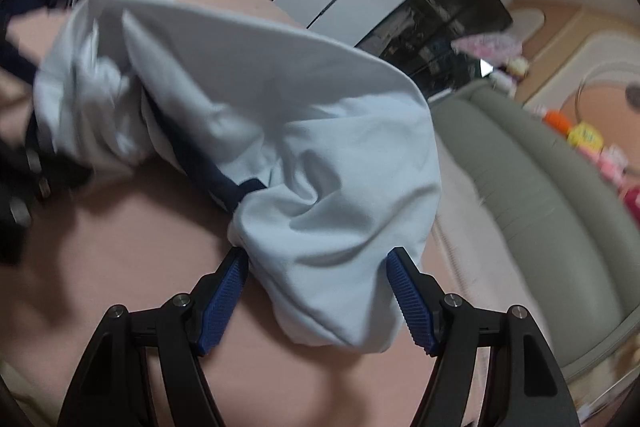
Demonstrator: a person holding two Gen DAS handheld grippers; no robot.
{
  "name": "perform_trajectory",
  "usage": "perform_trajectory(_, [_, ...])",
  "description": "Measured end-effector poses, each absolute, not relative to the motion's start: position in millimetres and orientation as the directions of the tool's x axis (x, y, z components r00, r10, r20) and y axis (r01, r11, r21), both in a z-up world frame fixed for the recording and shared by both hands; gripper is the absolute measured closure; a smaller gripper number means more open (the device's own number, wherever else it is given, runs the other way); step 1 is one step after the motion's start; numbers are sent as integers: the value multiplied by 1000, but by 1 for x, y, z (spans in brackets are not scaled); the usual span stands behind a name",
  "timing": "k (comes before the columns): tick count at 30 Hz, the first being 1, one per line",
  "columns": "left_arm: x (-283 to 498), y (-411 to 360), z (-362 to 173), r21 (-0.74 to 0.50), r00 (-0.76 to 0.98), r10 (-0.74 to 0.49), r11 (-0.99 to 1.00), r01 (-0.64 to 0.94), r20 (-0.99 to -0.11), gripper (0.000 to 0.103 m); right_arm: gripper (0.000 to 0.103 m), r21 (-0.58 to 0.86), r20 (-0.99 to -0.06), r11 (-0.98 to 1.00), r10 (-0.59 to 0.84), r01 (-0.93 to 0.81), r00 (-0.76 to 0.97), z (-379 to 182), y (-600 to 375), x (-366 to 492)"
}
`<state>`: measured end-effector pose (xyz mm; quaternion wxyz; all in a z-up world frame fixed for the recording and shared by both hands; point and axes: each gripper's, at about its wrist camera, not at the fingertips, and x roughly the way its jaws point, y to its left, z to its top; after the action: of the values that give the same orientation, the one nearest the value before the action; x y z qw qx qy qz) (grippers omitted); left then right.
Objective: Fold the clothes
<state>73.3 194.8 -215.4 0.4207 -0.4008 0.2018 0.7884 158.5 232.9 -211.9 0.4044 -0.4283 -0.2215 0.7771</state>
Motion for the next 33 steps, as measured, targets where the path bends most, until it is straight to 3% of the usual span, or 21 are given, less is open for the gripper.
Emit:
perform_trajectory(5, [59, 191, -202, 33, -398, 495, -595, -803, -773, 14, 33, -760, -419, -516, 854, -396, -307, -214, 238, 153])
perform_trajectory(7, [49, 186, -196, 24, -412, 493, -620, -785, -766, 16, 48, -758, -410, -509, 858, -407, -310, -206, 242, 151])
perform_trajectory(9, [36, 185, -193, 21, -417, 490, -629, -777, -766, 19, 86, -753, -411, -503, 863, -424, -293, -200, 251, 147])
perform_trajectory(10, [29, 185, -192, 20, -418, 488, -632, -775, -766, 19, 89, -746, -421, -510, 859, -427, -291, -197, 256, 144])
perform_trajectory(23, [-18, 199, -195, 52, -428, 438, -649, -759, -791, 19, 90, -659, -545, -613, 788, -436, -286, -171, 309, 121])
perform_trajectory(33, [-24, 182, -178, 20, -401, 424, -667, -745, -812, 18, 86, -499, -649, -666, 712, -555, -270, -161, 330, 146])
